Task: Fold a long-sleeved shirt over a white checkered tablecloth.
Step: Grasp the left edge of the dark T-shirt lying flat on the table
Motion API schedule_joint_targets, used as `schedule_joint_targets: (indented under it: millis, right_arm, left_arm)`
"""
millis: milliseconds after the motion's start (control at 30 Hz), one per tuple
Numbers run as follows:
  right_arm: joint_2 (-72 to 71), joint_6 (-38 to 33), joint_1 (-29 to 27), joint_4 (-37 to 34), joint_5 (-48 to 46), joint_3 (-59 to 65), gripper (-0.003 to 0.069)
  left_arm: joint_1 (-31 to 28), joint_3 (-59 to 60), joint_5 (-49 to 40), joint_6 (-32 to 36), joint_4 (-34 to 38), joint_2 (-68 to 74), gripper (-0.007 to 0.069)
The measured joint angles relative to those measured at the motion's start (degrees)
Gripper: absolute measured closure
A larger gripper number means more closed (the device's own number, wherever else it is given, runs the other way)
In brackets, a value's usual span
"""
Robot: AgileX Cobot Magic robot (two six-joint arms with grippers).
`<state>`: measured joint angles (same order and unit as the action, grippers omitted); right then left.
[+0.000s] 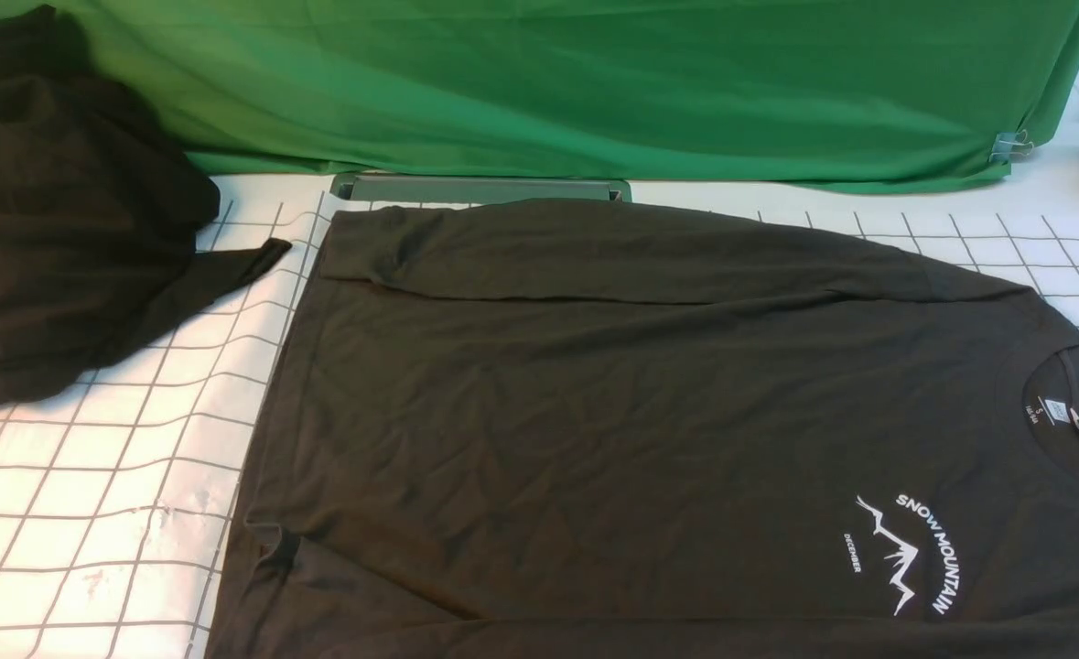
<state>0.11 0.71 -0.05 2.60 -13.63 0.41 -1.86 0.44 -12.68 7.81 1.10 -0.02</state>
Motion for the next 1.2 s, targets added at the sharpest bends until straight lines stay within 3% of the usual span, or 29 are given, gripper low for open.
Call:
schedule_joint_targets:
  millis: [300, 467, 633, 700, 800, 900, 1000, 1100, 1200]
  right_arm:
    - [0.0, 0.0, 0.0, 0.0, 0.0, 0.0, 0.0416]
    - [0.0, 0.0, 0.0, 0.0, 0.0, 0.0, 0.0416]
    - [0.0, 0.0, 0.0, 0.0, 0.0, 0.0, 0.0416]
    - [0.0, 0.0, 0.0, 0.0, 0.0, 0.0, 0.0416]
    - [0.0, 0.2, 0.0, -0.1, 0.0, 0.0, 0.0416]
    - [0.0, 4.8, 0.1, -4.5, 3.0, 0.0, 0.0416]
    - [0.0, 15.4, 0.4, -13.2, 11.7, 0.0, 0.0416]
    - [0.0, 25.0, 0.4, -16.9, 19.4, 0.0, 0.0416]
    - [0.0, 27.2, 0.4, -17.9, 24.8, 0.0, 0.0416]
  left_arm:
    - [0.0, 0.0, 1.6, -0.2, -1.1, 0.0, 0.0622]
    - [0.0, 0.0, 17.7, -8.3, 18.4, 0.0, 0.0622]
    - [0.0, 0.0, 32.7, -11.5, 22.2, 0.0, 0.0622]
    - [0.0, 0.0, 35.0, -15.3, 22.3, 0.0, 0.0622]
    - [0.0, 0.0, 38.8, -29.9, 22.0, 0.0, 0.0622]
    - [0.0, -1.7, 42.0, -39.1, 17.1, 0.3, 0.0622]
    - [0.0, -12.9, 32.9, -44.9, 8.3, 3.8, 0.0622]
    - [0.0, -28.3, 14.9, -47.3, -1.8, 12.0, 0.0622]
    - [0.0, -42.8, -6.5, -38.7, -3.2, 22.9, 0.0622]
